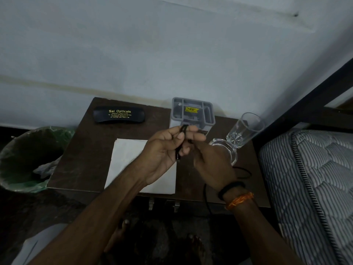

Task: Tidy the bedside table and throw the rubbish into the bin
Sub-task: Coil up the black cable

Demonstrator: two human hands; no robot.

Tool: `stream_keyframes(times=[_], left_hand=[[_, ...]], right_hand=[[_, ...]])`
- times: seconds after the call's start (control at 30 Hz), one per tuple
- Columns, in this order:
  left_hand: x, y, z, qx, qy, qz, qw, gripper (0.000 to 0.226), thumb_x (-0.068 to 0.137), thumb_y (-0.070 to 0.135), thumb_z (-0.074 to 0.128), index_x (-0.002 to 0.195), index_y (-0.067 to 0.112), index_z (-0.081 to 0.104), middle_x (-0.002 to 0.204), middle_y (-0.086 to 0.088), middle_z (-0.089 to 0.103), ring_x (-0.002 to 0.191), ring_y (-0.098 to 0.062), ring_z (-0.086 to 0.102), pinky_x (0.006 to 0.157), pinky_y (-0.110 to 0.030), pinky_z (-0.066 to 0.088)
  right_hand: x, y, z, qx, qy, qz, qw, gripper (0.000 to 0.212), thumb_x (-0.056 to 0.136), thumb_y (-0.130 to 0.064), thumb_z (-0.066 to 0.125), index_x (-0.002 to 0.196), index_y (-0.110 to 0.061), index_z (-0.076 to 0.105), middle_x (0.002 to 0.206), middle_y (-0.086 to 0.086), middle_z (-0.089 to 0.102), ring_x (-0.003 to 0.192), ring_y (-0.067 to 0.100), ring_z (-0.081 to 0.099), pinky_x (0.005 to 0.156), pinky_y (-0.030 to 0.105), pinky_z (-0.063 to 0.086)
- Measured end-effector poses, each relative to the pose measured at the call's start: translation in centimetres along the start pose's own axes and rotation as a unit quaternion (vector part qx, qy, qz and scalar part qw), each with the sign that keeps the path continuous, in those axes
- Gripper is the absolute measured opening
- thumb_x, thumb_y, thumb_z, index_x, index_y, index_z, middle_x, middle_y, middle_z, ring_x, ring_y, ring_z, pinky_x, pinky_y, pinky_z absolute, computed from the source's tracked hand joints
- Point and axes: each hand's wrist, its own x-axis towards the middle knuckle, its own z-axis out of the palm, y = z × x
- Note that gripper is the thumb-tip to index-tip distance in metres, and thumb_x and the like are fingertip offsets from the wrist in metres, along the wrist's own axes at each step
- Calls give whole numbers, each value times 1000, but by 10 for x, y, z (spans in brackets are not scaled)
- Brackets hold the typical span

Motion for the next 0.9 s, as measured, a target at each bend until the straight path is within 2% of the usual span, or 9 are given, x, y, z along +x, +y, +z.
stream_keyframes(times=[0.1,0.23,0.33,0.43,0.53,0.63,0.7,0.77,0.9], left_hand=[[5,-4,1,-11,25,5,1000,36,93,1,43,127,-4,53,108,-12,72,71,-11,59,66,-21,51],[9,-13,-4,59,76,33,995,29,92,4,49,119,9,57,94,-4,74,78,-12,62,71,-21,53],[11,-15,-5,124,107,51,985,31,92,11,46,119,19,58,93,-1,73,84,-14,64,78,-23,52],[10,-17,-3,182,107,55,976,30,100,2,40,119,19,56,100,-8,70,91,-21,64,82,-24,53],[9,-20,2,242,89,44,965,25,99,7,42,106,27,56,107,-16,66,100,-20,64,89,-27,52],[7,-17,7,256,63,24,964,23,103,5,40,112,7,61,96,-4,63,81,9,61,73,-8,44],[6,-18,7,281,40,21,959,29,104,8,35,114,-8,57,88,-2,61,74,7,59,70,-7,43],[3,-17,11,304,5,23,952,36,105,16,34,107,-12,57,77,0,61,74,-2,57,75,-12,43],[2,-14,14,280,-32,-2,959,38,104,17,34,103,-15,54,61,-2,47,58,-6,45,64,-14,39]], right_hand=[[-2,-4,0,-34,-37,-12,999,22,94,-30,38,98,-20,57,82,2,68,73,24,64,66,42,52],[-6,-5,-1,-63,-67,-52,994,46,94,-48,17,102,-21,53,84,1,68,71,21,63,65,43,52],[-11,-7,-6,-68,-92,-86,990,30,100,-42,28,102,-19,48,80,1,65,65,20,59,61,44,51],[-13,-14,-12,-59,-113,-109,986,25,103,-35,35,113,-17,50,81,3,64,64,20,57,62,43,49],[-9,-14,-21,-44,-70,-132,988,24,103,-33,36,113,-17,52,79,-5,60,60,10,49,57,35,45],[-6,-5,-34,-6,12,-125,992,23,103,-27,37,90,-17,53,71,-10,53,60,8,49,55,30,40],[-4,1,-38,13,38,-125,991,16,100,-16,42,88,-17,54,77,-9,58,67,9,54,61,28,43],[-4,5,-35,-5,58,-122,991,13,95,-5,47,93,-15,55,85,-8,56,71,11,54,62,29,45],[-1,12,-30,-13,96,-94,991,13,95,-13,42,94,-13,55,91,-3,54,73,16,54,61,38,48]])
